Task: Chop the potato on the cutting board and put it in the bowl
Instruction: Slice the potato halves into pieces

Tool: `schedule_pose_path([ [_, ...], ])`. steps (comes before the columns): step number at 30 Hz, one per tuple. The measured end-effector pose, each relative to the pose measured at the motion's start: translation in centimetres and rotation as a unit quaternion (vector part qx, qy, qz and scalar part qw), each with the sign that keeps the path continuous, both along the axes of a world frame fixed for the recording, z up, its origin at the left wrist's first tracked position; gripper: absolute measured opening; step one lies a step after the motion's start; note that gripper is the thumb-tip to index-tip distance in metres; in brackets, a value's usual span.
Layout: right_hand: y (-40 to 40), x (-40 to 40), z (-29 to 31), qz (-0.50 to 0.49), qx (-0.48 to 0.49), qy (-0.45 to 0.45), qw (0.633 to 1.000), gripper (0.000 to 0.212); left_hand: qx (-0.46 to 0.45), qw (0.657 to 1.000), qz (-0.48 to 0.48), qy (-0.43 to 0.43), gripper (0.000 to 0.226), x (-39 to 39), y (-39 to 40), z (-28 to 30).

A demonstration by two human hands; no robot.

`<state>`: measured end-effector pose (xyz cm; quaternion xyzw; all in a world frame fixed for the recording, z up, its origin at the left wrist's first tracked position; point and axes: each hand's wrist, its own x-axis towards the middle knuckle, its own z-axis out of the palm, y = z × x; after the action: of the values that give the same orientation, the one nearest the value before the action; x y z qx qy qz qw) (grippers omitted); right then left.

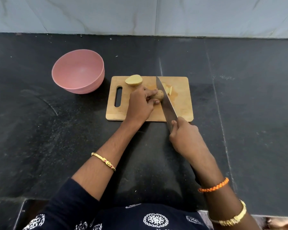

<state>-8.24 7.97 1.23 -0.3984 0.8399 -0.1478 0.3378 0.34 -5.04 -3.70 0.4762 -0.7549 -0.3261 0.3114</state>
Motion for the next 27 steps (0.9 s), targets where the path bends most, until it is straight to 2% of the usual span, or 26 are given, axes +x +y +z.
schedule_pose_path([
  [4, 1.4, -1.3, 1.8, -0.002, -0.020, 0.007, 1.000, 0.029, 0.032, 0.999, 0.001, 0.018, 0.037, 0.1, -0.2, 0.2],
  [8, -0.9, -2.1, 2.5, -0.007, -0.058, 0.002, 0.998, 0.030, 0.058, 0.998, 0.002, 0.025, 0.037, 0.2, -0.5, 0.3],
  [15, -3.8, -1.6, 2.2, 0.008, -0.047, -0.019, 0.999, 0.024, 0.058, 0.998, -0.002, 0.029, 0.038, 0.2, -0.5, 0.5],
  [19, -4.2, -1.3, 2.2, 0.007, -0.037, -0.005, 0.999, 0.032, 0.057, 0.998, -0.002, 0.034, 0.038, 0.2, -0.6, 0.4],
  [27, -4.5, -0.1, 2.0, 0.012, -0.020, 0.033, 0.999, 0.023, 0.041, 0.999, -0.006, 0.026, 0.037, 0.2, -0.6, 0.2],
])
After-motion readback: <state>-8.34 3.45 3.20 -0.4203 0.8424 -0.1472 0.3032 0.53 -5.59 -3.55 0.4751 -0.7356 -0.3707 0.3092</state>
